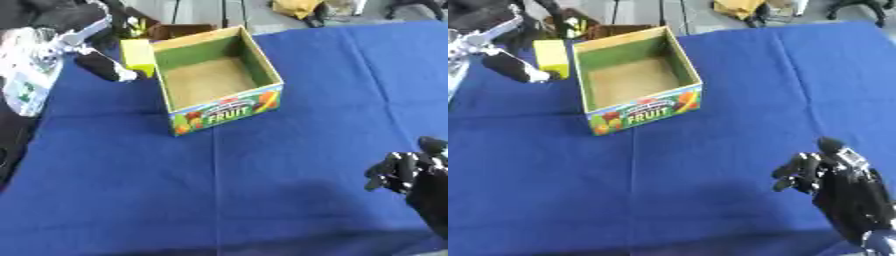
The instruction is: Pick up objects on the table and place them in the box.
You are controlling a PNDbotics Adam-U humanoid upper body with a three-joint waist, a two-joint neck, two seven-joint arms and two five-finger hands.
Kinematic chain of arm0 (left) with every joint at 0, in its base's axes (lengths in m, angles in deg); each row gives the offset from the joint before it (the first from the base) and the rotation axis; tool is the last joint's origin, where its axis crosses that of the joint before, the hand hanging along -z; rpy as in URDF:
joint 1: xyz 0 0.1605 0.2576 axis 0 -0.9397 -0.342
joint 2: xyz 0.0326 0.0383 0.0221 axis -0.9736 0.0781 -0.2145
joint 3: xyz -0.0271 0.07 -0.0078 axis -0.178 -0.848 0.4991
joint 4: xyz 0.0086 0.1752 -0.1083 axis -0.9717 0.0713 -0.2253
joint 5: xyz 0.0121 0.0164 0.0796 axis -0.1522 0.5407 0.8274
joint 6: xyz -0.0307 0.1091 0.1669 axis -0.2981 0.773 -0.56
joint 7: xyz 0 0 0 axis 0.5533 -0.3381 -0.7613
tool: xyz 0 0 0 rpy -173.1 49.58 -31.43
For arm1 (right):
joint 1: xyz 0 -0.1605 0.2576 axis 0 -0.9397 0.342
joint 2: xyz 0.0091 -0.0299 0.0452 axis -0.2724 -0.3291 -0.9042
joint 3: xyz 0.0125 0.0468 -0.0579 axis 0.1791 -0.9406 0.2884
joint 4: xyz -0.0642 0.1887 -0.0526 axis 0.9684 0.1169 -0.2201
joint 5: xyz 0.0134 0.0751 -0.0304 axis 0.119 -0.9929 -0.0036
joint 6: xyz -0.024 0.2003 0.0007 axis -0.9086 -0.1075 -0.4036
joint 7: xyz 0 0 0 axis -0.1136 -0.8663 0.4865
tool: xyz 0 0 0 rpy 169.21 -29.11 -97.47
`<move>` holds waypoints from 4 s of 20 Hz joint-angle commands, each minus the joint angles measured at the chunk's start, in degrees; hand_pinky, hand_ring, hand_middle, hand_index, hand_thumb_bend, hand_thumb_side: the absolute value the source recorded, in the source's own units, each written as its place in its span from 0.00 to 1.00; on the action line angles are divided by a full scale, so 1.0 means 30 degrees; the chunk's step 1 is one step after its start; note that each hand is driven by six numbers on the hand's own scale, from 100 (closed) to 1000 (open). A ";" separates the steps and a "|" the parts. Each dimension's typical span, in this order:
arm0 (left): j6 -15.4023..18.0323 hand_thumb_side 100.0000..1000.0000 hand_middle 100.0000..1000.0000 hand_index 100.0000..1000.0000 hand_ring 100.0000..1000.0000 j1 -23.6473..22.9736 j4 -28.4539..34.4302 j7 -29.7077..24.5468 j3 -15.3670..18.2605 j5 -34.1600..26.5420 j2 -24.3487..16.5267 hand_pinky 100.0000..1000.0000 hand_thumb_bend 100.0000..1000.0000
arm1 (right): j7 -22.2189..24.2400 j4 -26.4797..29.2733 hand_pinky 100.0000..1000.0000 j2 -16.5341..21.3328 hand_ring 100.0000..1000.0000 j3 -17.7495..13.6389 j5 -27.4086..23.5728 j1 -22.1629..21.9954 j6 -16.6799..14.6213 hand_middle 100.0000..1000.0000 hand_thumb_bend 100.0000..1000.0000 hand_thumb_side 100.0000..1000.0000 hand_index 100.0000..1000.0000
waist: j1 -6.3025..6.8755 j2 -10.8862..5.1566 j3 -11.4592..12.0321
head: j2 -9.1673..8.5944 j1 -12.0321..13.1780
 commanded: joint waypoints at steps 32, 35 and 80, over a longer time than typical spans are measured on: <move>0.3945 0.81 0.70 0.74 0.73 -0.0136 -0.1365 1.0321 0.1683 0.2025 0.3153 0.69 0.67 | 0.0231 0.0360 0.51 0.0029 0.58 0.0085 0.0336 0.0181 -0.0043 0.41 0.00 0.83 0.32 | -0.0162 -0.0055 -0.0466 | 0.0052 0.0009; 0.4790 0.84 0.63 0.69 0.67 -0.1489 0.0076 1.1209 0.2001 0.1138 0.2997 0.63 0.53 | 0.0089 0.0350 0.51 -0.0007 0.58 -0.0043 0.0306 0.0160 -0.0064 0.41 0.00 0.83 0.32 | -0.0196 -0.0055 0.0058 | 0.0062 -0.0343; 0.0361 0.97 0.51 0.64 0.53 -1.4412 1.0773 0.9220 0.4531 -1.9638 0.4247 0.52 0.41 | -0.0311 0.0360 0.51 -0.0082 0.58 -0.0407 0.0239 0.0241 -0.0137 0.41 0.00 0.82 0.32 | -0.0233 0.0084 0.2020 | 0.0060 -0.0979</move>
